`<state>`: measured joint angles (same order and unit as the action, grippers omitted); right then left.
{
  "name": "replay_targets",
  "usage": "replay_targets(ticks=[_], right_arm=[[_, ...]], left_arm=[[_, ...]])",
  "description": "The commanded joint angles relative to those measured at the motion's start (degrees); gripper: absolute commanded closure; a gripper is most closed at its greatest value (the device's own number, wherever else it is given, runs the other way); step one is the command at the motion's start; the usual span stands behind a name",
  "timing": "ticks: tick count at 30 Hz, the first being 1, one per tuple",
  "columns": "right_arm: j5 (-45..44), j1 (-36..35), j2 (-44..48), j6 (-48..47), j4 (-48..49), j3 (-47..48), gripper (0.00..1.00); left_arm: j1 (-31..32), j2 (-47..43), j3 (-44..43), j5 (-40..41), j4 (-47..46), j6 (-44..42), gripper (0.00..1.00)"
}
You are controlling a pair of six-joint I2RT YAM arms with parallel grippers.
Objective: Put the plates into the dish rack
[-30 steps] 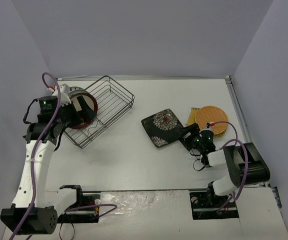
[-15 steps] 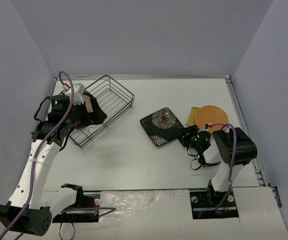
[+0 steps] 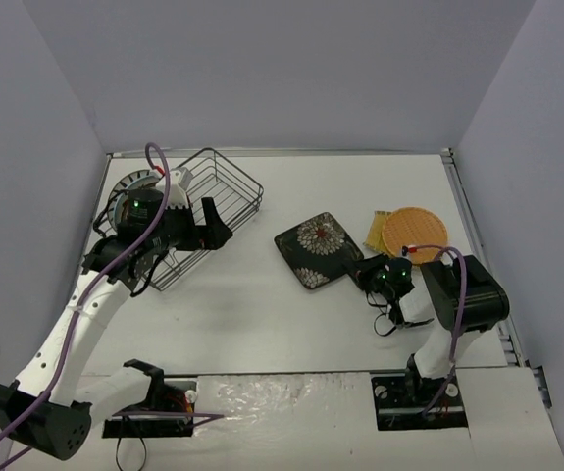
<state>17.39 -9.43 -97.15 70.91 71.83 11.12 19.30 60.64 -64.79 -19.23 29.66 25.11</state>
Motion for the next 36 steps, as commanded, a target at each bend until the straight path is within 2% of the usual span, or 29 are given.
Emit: replay_targets(ticks=[1,5,9,25,36], right_arm=[[1.0,-0.3,10.5,-2.7,-10.7,1.8,1.0],[1.5,-0.3,19.4,-5.2,-20.4,5.7,1.0],[4.2,0.3,23.7,-5.4,-25.4,8.5,1.0],[16.7,1.7,29.8,-0.8,-24.1,14.4,1.0],[30.9,1.9,28.8,-1.5,-20.0,20.8,1.0]], left_arm=[[1.2,0.3,-1.4,1.2,-5.4,1.3,0.03],[2.1,1.5,-1.4,1.1,-6.2,1.7,0.03],[3.6,2.9,-0.8,0.5,-8.1,2.6,0.03],[5.8,10.5,-2.3,-0.3,-13.1,8.0,0.03],[5.7,17.7,-14.4,-5.6,-3.9,0.6,0.03]])
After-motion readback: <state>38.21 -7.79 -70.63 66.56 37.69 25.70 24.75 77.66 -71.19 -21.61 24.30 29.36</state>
